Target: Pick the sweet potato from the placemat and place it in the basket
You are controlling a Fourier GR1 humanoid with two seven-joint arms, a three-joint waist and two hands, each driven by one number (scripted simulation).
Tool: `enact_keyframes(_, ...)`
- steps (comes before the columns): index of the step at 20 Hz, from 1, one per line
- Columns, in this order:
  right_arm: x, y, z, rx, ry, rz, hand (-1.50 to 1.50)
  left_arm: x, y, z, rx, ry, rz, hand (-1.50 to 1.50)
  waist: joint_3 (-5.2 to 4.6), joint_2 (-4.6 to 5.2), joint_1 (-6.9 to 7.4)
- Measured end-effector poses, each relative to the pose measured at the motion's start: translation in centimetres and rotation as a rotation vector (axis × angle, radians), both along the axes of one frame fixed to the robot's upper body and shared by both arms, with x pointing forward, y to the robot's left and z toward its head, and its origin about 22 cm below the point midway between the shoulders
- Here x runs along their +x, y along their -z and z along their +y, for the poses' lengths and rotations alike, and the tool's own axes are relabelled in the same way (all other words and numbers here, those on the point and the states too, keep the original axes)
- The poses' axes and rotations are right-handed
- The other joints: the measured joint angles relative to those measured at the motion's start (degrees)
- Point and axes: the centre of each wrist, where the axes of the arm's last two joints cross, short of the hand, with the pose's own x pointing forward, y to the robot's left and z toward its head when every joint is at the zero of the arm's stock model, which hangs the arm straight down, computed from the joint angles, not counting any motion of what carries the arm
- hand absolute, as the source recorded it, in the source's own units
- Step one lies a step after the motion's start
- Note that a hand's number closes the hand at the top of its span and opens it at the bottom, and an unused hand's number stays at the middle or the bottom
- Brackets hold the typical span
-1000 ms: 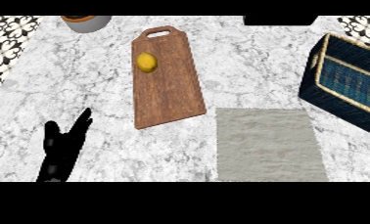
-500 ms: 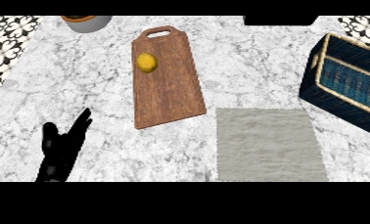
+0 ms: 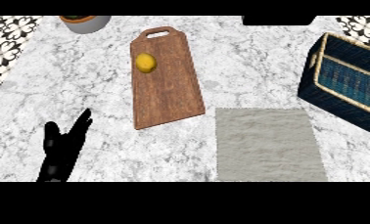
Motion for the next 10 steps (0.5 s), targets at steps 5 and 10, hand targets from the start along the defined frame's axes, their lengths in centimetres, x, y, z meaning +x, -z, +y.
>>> enact_keyframes(5,-0.5,0.4,-1.4,-0.072,-0.018,0.054,-1.50,0.0,0.1,0.3,-0.002,0.002,-0.002,0.00,0.01,-0.02,0.17)
enact_keyframes(10,-1.9,0.2,-2.6,-0.094,-0.016,0.023,-1.50,0.0,0.0,0.6,-0.004,0.002,-0.001,0.00,0.01,-0.11,0.10)
